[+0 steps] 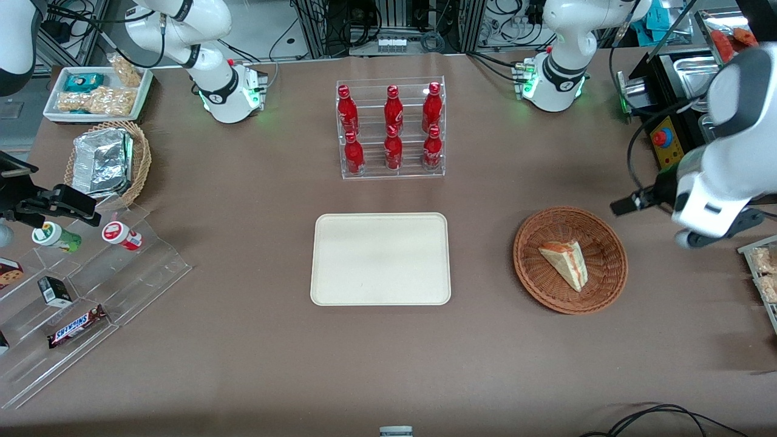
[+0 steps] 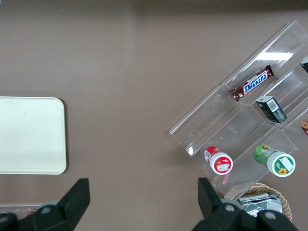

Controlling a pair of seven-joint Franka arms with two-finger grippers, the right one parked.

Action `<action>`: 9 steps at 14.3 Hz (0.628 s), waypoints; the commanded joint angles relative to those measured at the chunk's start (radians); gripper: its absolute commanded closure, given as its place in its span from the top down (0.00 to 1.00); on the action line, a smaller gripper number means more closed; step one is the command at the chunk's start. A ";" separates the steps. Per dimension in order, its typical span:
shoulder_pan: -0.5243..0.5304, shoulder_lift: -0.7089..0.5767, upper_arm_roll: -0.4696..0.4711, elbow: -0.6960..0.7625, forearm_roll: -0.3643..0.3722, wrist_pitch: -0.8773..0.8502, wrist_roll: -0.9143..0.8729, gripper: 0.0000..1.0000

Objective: Place sandwich from basket to tray
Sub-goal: 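Move the left gripper toward the sandwich in the wicker basket, then lower the left gripper onto the sandwich and close it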

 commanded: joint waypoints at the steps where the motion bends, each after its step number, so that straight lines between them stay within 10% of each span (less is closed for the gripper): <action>1: 0.004 -0.031 -0.003 -0.184 0.005 0.218 -0.125 1.00; 9: 0.004 0.032 -0.001 -0.433 0.007 0.648 -0.377 1.00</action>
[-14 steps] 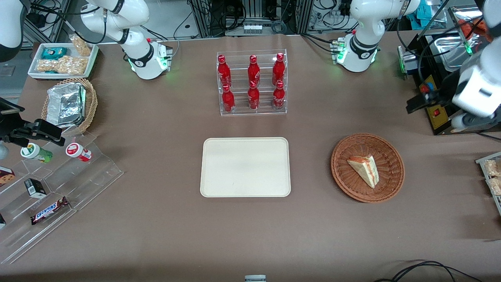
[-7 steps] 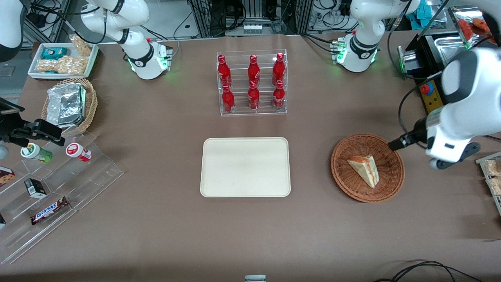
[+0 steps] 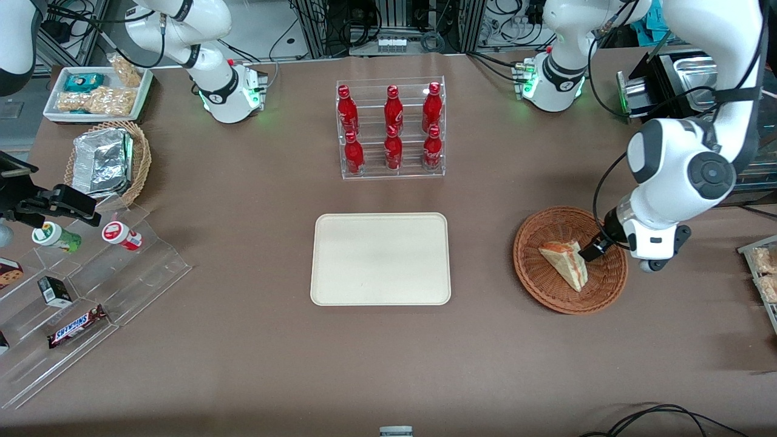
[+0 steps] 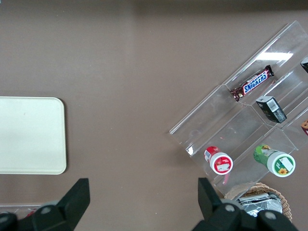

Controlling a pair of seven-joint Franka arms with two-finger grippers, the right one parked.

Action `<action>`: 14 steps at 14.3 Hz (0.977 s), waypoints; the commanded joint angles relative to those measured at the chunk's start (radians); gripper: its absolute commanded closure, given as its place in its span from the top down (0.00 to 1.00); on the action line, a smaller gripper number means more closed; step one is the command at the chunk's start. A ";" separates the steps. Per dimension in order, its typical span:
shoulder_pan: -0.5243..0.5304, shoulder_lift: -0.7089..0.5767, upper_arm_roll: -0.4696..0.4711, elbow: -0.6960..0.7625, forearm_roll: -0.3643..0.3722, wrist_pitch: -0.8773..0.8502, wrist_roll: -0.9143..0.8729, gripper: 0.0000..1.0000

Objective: Place sandwich from basket to tray
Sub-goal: 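Lower the left gripper onto the sandwich and close it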

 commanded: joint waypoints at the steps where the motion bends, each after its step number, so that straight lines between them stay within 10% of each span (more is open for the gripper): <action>1: 0.003 0.027 -0.002 -0.017 0.008 0.034 -0.047 1.00; 14: -0.006 0.151 -0.002 -0.025 0.013 0.157 -0.049 1.00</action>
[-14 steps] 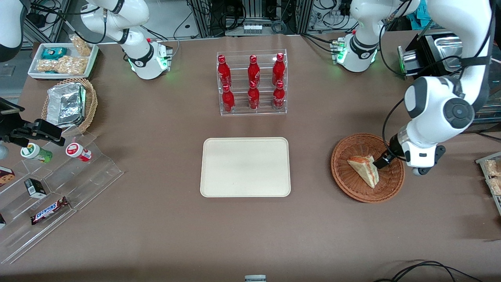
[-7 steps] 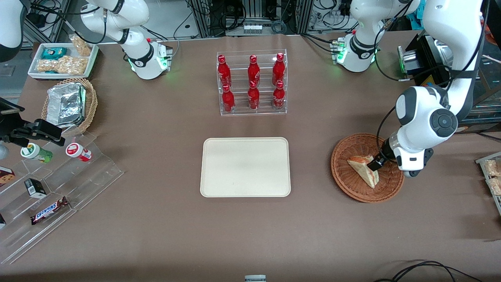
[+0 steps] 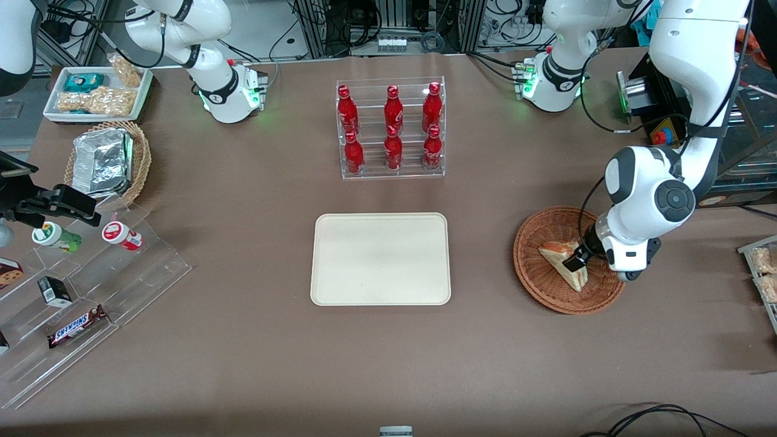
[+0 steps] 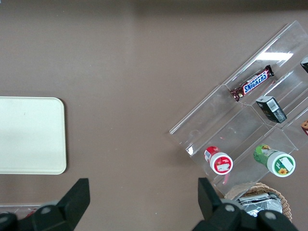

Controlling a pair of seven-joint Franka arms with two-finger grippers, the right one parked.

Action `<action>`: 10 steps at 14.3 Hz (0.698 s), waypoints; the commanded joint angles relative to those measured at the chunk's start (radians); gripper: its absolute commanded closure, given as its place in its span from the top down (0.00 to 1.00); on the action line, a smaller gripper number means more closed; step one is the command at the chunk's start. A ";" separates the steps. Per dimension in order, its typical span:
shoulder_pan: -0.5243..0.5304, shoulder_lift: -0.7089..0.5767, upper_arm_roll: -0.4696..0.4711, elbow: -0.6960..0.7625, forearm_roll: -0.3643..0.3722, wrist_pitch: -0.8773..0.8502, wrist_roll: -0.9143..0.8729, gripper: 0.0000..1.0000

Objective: Place sandwich from basket to tray
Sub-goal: 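Lower the left gripper onto the sandwich and close it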

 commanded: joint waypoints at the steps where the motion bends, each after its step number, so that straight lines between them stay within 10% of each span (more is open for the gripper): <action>1: -0.004 0.018 -0.002 -0.004 0.013 0.016 -0.021 1.00; 3: -0.013 0.040 -0.004 0.006 0.013 0.015 -0.023 0.97; 6: -0.033 0.046 -0.004 0.015 0.013 0.003 -0.114 0.29; 10: -0.032 0.029 -0.004 0.060 0.011 -0.046 -0.105 0.02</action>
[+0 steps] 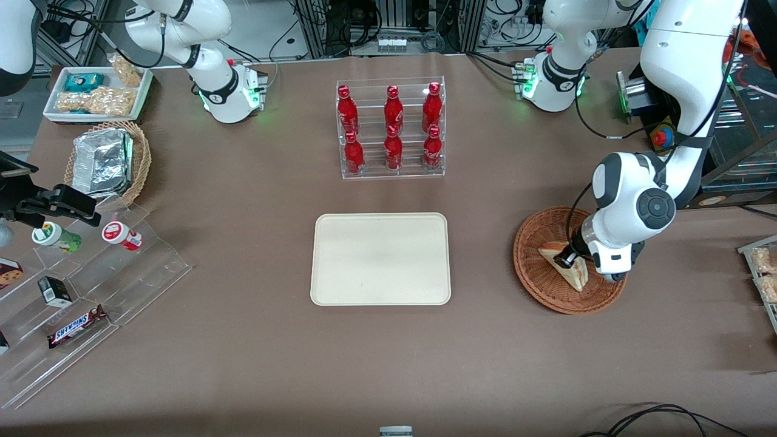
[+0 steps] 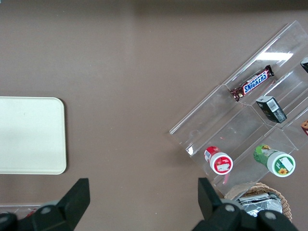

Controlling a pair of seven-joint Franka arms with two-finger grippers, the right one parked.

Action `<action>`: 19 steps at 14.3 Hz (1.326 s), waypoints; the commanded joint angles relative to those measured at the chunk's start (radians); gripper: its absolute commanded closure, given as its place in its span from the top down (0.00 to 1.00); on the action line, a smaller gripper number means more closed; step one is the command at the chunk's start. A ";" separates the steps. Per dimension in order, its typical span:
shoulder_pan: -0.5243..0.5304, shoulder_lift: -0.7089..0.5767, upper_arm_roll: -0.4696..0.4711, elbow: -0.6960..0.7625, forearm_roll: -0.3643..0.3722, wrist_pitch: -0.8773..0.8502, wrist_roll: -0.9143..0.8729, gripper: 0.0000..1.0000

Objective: Place sandwich from basket to tray
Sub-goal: 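Lift the sandwich and carry it over the cream tray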

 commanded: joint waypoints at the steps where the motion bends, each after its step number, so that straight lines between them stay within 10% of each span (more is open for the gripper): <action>1: -0.007 -0.014 0.001 0.071 0.011 -0.077 -0.022 0.01; 7: -0.203 -0.025 -0.003 0.334 0.016 -0.370 -0.031 0.01; 11: -0.430 0.044 -0.003 0.375 0.175 -0.295 0.047 0.00; 19: -0.680 0.368 0.000 0.733 0.189 -0.295 0.006 0.03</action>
